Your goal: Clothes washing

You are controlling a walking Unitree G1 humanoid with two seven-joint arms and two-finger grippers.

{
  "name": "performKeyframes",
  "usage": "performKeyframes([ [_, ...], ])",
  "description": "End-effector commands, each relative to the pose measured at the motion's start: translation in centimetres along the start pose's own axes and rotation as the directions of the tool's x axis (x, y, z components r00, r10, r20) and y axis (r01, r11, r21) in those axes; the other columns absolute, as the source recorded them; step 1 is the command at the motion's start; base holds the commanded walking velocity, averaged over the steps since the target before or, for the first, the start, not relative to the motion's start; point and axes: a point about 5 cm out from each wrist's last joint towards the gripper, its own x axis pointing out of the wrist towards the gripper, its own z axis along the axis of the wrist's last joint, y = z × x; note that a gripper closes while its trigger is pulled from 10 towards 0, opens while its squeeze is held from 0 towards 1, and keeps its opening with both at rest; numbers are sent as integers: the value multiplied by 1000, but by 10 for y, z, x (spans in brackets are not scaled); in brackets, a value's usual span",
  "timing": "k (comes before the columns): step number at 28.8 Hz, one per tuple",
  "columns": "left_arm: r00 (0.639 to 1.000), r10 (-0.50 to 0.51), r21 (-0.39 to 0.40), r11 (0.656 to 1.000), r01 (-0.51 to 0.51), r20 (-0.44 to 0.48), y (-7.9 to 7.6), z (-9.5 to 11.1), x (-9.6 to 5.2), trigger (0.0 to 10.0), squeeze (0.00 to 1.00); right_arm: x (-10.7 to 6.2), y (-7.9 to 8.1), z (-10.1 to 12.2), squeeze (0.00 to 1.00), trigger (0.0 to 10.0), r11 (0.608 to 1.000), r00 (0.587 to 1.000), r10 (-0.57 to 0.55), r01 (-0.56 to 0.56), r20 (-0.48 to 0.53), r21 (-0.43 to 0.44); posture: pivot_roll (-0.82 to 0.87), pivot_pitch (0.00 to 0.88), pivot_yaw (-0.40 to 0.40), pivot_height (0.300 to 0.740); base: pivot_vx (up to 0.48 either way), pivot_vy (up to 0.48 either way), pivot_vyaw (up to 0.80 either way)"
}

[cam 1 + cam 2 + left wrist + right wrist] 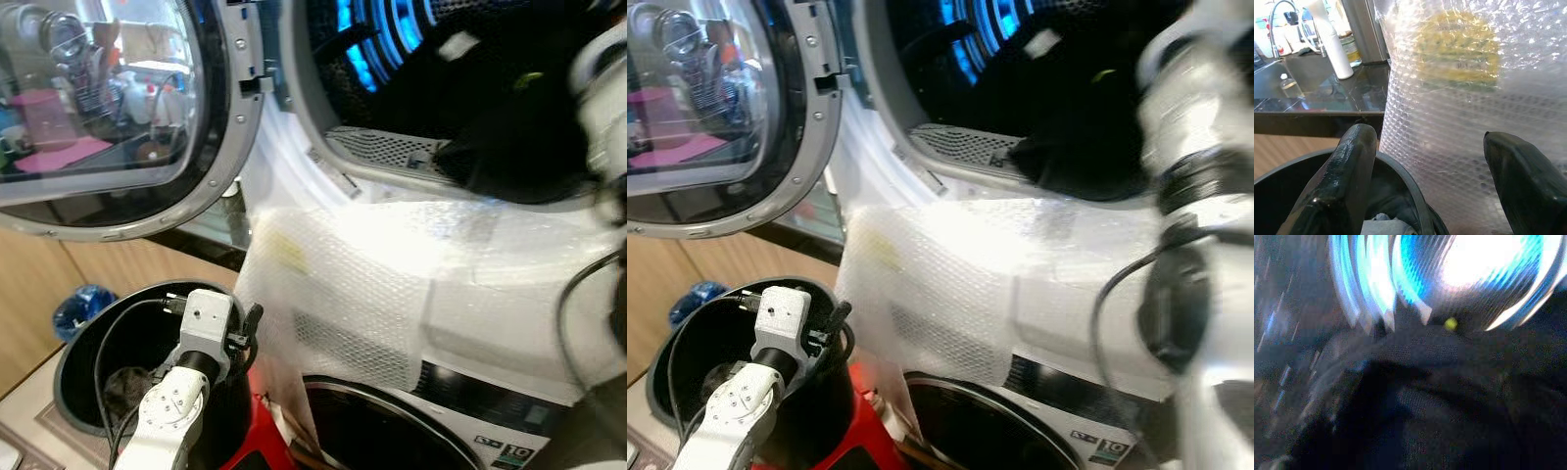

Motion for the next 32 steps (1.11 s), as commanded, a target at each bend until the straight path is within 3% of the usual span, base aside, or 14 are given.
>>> performKeyframes([
  [1, 1000, 5, 14, 1000, -5, 9, 4, 4, 0, 10000, 0, 1, 18, 0, 0, 10000, 993, 993, 114, -113, -11, 32, 5, 0, 86, 740, 0, 0, 0],
  [6, 1000, 6, 14, 1000, -6, 7, 4, 4, -1, 10000, 0, 1, 35, 9, 0, 10000, 982, 982, 187, -188, 24, 34, 1, 0, 88, 740, 0, 0, 0],
  [8, 1000, 3, 15, 1000, -3, 9, 4, 4, 0, 10000, 0, 0, 43, 20, 0, 10000, 978, 976, 207, -205, 72, -34, -4, 0, 92, 740, 0, 0, 0],
  [12, 1000, -2, 13, 1000, 1, 13, 3, 6, 2, 10000, 0, -4, 40, 41, 0, 10000, 986, 978, 148, -135, 146, -93, -6, 0, 91, 740, 0, 0, 0],
  [18, 1000, -4, 14, 1000, 4, 11, 3, 5, 2, 10000, 0, -16, 37, 53, 0, 10000, 976, 967, 208, -195, 148, -96, -12, 0, 91, 740, 0, 0, 0],
  [23, 1000, -13, 9, 1000, 13, 7, 0, 4, 2, 10000, 0, -49, 33, 81, 0, 10000, 955, 923, 294, -272, 249, -121, -28, 0, 91, 740, 0, 0, 0],
  [26, 1000, -16, 6, 1000, 16, 6, -1, 4, 2, 10000, 0, -65, 36, 83, 0, 10000, 923, 881, 384, -376, 276, -83, -28, 0, 89, 740, 0, 0, 0],
  [29, 1000, -16, 4, 1000, 16, 5, -2, 3, 2, 10000, 0, -90, 49, 71, 0, 10000, 820, 787, 567, -569, 244, -71, -30, 0, 88, 740, 0, 0, 0],
  [30, 1000, -18, 3, 1000, 18, 4, -2, 3, 2, 10000, 0, -107, 58, 59, 0, 10000, 734, 705, 678, -668, 211, -127, -30, 0, 87, 740, 0, 0, 0],
  [31, 1000, -18, 3, 1000, 18, 4, -2, 3, 2, 10000, 0, -107, 58, 59, 0, 10000, 734, 705, 678, -668, 211, -127, -30, 0, 87, 740, 0, 0, 0],
  [32, 1000, -19, 4, 1000, 19, 4, -2, 3, 2, 10000, 0, -126, 69, 33, 0, 10000, 611, 607, 789, -755, 99, -239, -30, 0, 88, 740, 0, 0, 0],
])
